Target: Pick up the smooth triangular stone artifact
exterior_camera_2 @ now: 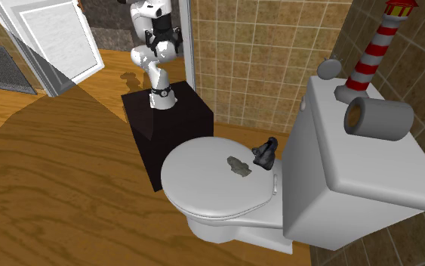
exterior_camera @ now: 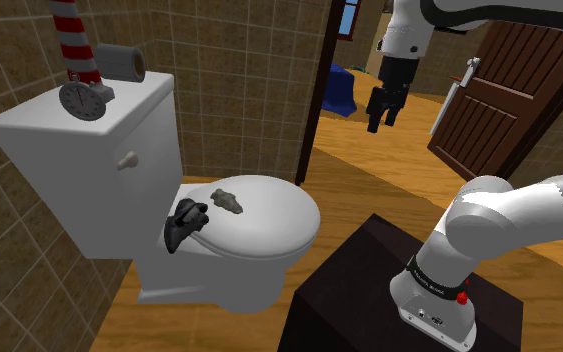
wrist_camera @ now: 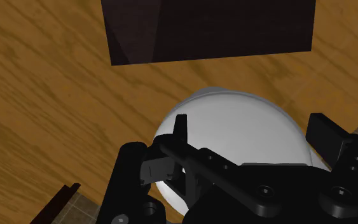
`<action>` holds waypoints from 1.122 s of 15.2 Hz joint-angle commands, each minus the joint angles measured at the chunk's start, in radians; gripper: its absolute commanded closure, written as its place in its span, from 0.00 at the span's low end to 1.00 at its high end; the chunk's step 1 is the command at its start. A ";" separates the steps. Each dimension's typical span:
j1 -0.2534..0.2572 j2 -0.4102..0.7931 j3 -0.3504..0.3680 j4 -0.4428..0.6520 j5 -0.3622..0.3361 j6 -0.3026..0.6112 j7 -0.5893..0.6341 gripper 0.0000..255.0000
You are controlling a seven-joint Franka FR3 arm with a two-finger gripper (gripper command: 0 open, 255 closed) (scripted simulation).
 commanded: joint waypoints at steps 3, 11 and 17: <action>0.006 0.030 0.007 -0.037 0.008 0.078 0.004 0.00; 0.031 0.215 0.038 -0.129 0.040 0.394 0.014 0.00; 0.049 0.411 0.062 -0.133 0.058 0.623 0.019 0.00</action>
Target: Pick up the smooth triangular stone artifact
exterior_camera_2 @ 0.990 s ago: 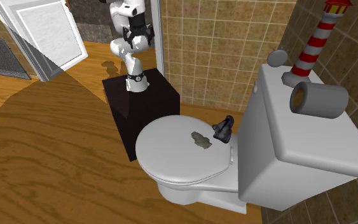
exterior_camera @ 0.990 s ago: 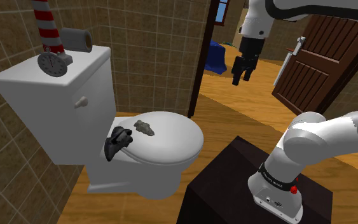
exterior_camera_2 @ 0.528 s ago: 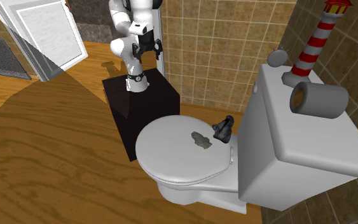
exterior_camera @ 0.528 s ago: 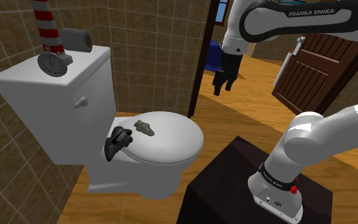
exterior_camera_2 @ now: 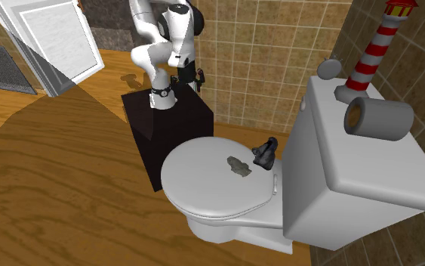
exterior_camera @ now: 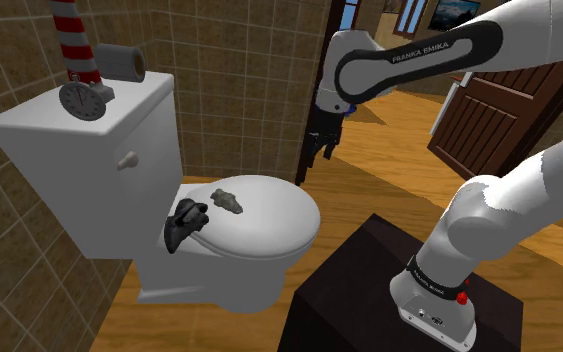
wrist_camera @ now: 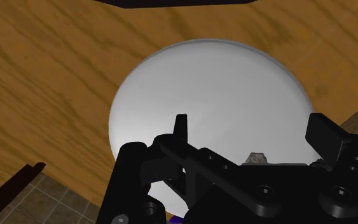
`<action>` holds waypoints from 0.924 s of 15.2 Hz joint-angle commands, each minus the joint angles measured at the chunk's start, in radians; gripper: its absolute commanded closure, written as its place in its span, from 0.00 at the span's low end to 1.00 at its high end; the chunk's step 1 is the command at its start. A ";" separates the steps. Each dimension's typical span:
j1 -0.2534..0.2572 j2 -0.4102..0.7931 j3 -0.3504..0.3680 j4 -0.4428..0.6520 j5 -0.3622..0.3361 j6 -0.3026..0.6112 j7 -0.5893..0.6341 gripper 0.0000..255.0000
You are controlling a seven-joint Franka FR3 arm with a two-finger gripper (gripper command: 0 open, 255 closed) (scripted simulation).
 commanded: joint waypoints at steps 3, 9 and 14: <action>0.013 0.141 0.018 0.019 0.010 0.145 0.007 0.00; 0.027 0.374 0.038 0.099 0.010 0.329 0.017 0.00; 0.039 0.571 0.050 0.204 -0.005 0.446 0.032 0.00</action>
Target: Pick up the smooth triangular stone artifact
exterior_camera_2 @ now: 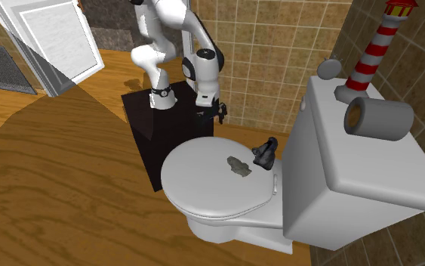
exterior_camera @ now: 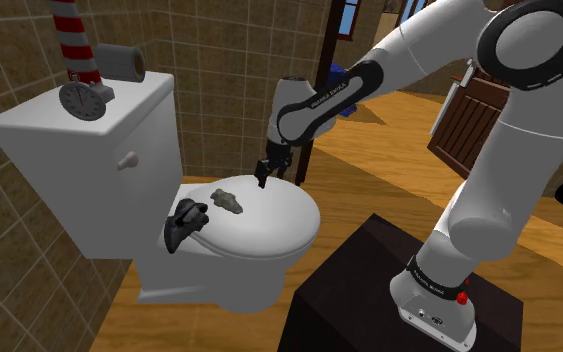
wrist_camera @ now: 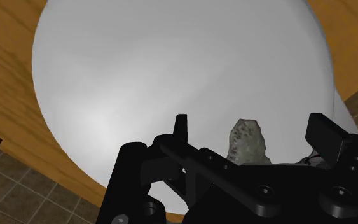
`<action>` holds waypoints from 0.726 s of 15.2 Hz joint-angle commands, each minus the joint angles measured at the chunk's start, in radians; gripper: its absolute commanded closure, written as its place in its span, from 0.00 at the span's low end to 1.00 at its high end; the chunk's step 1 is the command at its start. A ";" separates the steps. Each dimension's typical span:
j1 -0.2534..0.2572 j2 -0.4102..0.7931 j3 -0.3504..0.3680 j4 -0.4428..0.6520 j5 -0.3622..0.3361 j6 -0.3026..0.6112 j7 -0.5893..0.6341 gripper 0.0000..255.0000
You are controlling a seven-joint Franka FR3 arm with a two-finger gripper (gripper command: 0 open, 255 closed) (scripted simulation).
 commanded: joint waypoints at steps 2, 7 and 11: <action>0.008 0.114 0.004 0.059 -0.011 0.070 0.007 0.00; 0.030 0.307 0.003 0.209 -0.035 0.138 0.025 0.00; 0.051 0.460 -0.003 0.353 -0.051 0.167 0.035 0.00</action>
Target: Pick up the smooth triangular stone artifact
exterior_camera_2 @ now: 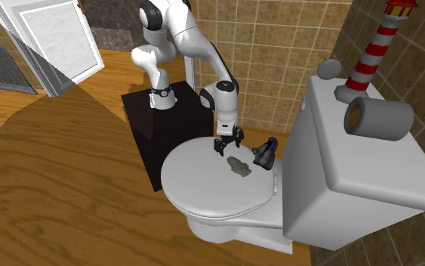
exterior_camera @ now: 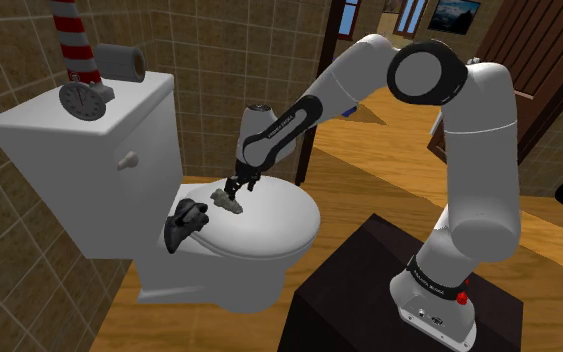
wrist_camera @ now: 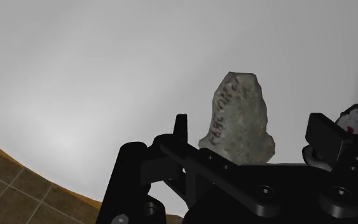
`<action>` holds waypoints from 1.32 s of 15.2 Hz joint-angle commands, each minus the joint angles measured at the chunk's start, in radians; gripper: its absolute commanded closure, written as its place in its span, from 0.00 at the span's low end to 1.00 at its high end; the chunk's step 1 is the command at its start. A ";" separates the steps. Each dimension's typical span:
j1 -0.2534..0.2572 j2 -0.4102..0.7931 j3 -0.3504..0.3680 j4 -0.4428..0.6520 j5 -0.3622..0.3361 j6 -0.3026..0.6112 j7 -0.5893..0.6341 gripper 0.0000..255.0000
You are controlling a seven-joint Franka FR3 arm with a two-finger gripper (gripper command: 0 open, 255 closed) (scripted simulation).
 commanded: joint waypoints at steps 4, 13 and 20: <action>0.019 0.141 -0.005 0.134 -0.012 0.024 0.007 0.00; 0.023 0.216 -0.010 0.158 -0.016 0.075 0.007 1.00; 0.023 0.217 -0.010 0.158 -0.016 0.076 0.006 1.00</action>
